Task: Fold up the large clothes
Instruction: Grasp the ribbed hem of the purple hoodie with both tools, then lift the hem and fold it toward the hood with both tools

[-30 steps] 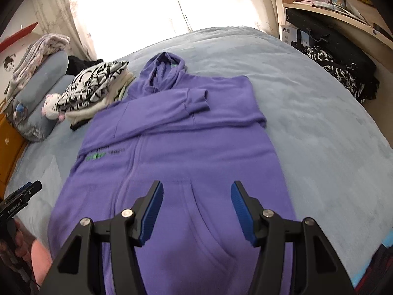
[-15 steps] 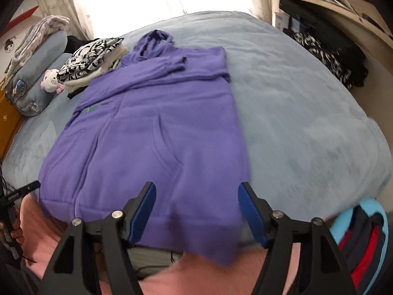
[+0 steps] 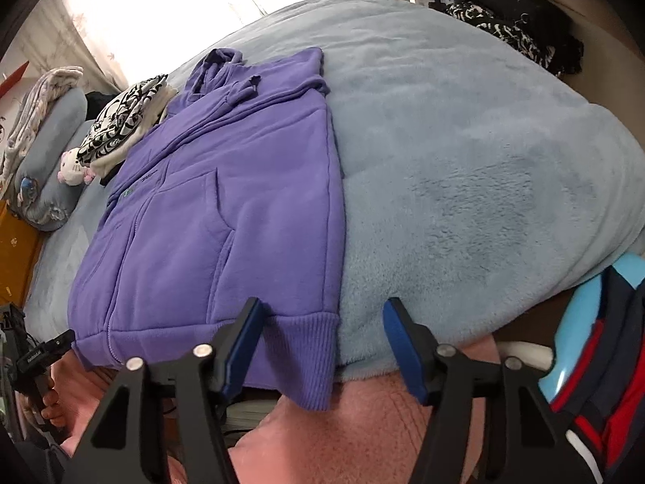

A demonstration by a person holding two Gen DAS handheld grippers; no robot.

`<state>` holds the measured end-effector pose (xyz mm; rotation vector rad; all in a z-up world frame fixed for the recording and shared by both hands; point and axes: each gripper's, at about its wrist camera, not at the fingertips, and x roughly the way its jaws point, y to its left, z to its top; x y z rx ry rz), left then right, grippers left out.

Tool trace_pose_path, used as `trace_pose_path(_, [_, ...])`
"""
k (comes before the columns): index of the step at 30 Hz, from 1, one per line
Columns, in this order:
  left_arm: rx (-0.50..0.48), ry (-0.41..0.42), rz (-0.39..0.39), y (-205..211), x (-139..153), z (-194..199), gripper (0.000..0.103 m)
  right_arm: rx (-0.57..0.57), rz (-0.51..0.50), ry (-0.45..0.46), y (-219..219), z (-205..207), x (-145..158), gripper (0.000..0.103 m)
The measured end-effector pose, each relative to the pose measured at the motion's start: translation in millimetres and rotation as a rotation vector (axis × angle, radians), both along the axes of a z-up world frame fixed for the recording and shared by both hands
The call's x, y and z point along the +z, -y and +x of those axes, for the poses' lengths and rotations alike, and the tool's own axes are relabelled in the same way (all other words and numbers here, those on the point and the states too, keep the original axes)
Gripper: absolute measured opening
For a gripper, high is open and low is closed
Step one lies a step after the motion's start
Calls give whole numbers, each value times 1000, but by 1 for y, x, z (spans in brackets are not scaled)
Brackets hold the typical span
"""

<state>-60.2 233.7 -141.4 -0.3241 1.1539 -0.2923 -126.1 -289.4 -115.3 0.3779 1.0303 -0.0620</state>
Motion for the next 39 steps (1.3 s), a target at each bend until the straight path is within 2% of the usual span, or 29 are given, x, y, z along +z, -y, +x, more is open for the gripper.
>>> trace_pose_path(2, [-14, -5, -13, 3, -1, 0, 68, 27, 27, 7, -3, 1, -2, 54])
trace_pose_path(3, [-23, -8, -22, 6, -2, 0, 68, 43, 49, 7, -5, 1, -3, 45])
trace_pose_path(7, [-74, -31, -61, 17, -6, -3, 68, 84, 95, 0, -8, 2, -10, 40])
trace_pose_path(9, [-93, -39, -47, 23, -9, -3, 68, 99, 142, -6, -9, 2, -14, 35])
trace_pose_path(12, [-92, -53, -53, 24, -14, -2, 68, 111, 146, -22, -12, 2, -24, 35])
trace_pose_path(17, [-59, -122, -166, 11, -29, 4, 72, 97, 163, 1, -13, 4, -30, 35])
trace_pose_path(22, [-48, -114, -141, 17, -29, 4, 71, 105, 87, 19, -24, 4, -30, 33])
trace_pose_path(23, [-47, -111, -138, 19, -28, 3, 63, 104, 82, 19, -25, 4, -29, 30])
trace_pose_path(24, [-48, -112, -138, 20, -27, 2, 57, 101, 79, 17, -24, 4, -29, 20])
trace_pose_path(25, [-58, -116, -129, 24, -25, 1, 44, 100, 82, 12, -24, 5, -28, 10])
trace_pose_path(26, [-69, -118, -115, 27, -24, 0, 29, 98, 88, 8, -25, 4, -27, 10])
trace_pose_path(28, [-107, -108, -51, 35, -14, -5, 13, 99, 67, 10, -27, 5, -21, 9])
trace_pose_path(31, [-165, -79, 0, 47, 7, -9, 8, 122, 28, 31, -37, 5, -3, 8])
trace_pose_path(32, [-176, -68, -10, 50, 17, -10, 7, 134, 25, 45, -38, 6, 5, 8])
trace_pose_path(34, [-169, -51, -96, 48, 35, -8, 7, 148, 49, 89, -39, 7, 23, 7])
trace_pose_path(35, [-153, -37, -181, 44, 47, -4, 7, 152, 66, 116, -40, 9, 32, 7])
trace_pose_path(39, [-77, 58, -412, 33, 89, 19, 7, 151, 138, 223, -40, 27, 66, 7])
